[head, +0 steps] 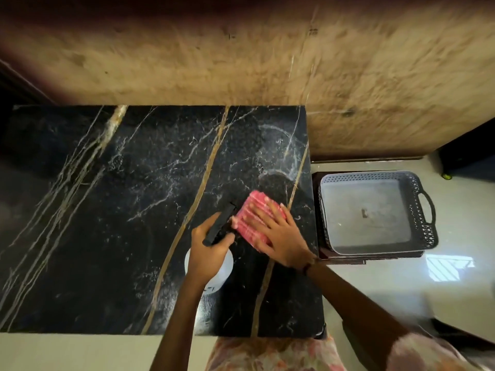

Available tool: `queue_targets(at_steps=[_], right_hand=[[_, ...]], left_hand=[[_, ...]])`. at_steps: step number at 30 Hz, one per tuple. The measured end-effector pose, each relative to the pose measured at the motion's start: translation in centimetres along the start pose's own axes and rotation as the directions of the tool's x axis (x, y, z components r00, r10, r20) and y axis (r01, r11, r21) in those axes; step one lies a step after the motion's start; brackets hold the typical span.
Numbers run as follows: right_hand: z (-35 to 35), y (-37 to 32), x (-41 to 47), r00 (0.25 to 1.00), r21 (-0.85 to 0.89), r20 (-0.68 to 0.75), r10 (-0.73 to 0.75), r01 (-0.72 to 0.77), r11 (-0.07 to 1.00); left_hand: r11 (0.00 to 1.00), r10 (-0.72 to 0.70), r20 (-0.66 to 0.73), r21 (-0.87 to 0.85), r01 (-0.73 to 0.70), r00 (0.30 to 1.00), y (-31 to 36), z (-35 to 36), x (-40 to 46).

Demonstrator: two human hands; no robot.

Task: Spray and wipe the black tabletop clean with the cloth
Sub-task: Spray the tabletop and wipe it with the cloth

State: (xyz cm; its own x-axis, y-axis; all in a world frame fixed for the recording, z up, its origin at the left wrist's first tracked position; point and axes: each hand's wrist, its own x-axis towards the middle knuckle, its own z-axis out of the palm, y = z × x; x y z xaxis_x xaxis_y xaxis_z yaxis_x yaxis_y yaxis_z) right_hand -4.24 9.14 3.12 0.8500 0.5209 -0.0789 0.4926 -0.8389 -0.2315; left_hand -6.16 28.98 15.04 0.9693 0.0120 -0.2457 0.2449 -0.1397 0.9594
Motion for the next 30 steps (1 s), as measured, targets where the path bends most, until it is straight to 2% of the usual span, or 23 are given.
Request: queue_targets(at_steps=[2, 4, 7, 10, 13, 17, 20, 25, 27, 30], right_hand=[[-0.1, 2.3, -2.4, 0.999, -0.026, -0.015, -0.029, 0.028, 0.999], [-0.7, 5.5, -2.1, 0.997, -0.04, -0.048, 0.06, -0.062, 0.997], [-1.8, 8.7, 2.7, 0.964, 0.008, -0.091, 0.251, -0.251, 0.968], [-2.3, 8.4, 9.9, 0.926, 0.065, -0.103, 0.362, -0.357, 0.932], [-1.7, 5.9, 13.1, 0.938, 0.046, -0.106, 0.329, -0.326, 0.944], [-1.6, 7.6, 8.2, 0.98, -0.023, -0.106, 0.166, -0.169, 0.985], [-2.3, 12.1, 7.9, 0.952, -0.005, -0.162, 0.261, -0.265, 0.964], [-3.7, 14.7, 18.0, 0.873, 0.069, -0.18, 0.454, -0.449, 0.891], [-3.7, 13.3, 20.5, 0.882, 0.07, -0.14, 0.449, -0.444, 0.894], [-3.2, 11.8, 18.6, 0.94, 0.035, -0.148, 0.308, -0.306, 0.951]], left_hand=[[1.0, -0.002, 0.012, -0.009, 0.002, 1.0, 0.3, -0.4, 1.6], [1.0, 0.005, 0.032, -0.001, -0.005, 0.999, 0.5, -0.7, 3.2], [1.0, 0.008, 0.063, 0.019, -0.009, 0.998, 0.8, -0.9, 5.2], [0.999, 0.032, 0.052, 0.036, -0.034, 0.998, 1.0, -0.8, 7.3], [0.998, 0.046, 0.033, 0.029, -0.047, 0.998, 1.5, -0.3, 9.4], [0.998, 0.064, 0.01, 0.011, -0.064, 0.998, 2.0, 0.3, 12.0], [0.997, 0.073, 0.02, 0.033, -0.074, 0.997, 2.1, 0.6, 13.6], [0.993, 0.112, 0.012, 0.023, -0.113, 0.994, 2.7, 1.5, 15.8], [0.992, 0.122, 0.006, 0.039, -0.122, 0.992, 2.9, 1.8, 16.6], [0.99, 0.124, -0.007, 0.06, -0.124, 0.992, 3.3, 2.5, 17.8]])
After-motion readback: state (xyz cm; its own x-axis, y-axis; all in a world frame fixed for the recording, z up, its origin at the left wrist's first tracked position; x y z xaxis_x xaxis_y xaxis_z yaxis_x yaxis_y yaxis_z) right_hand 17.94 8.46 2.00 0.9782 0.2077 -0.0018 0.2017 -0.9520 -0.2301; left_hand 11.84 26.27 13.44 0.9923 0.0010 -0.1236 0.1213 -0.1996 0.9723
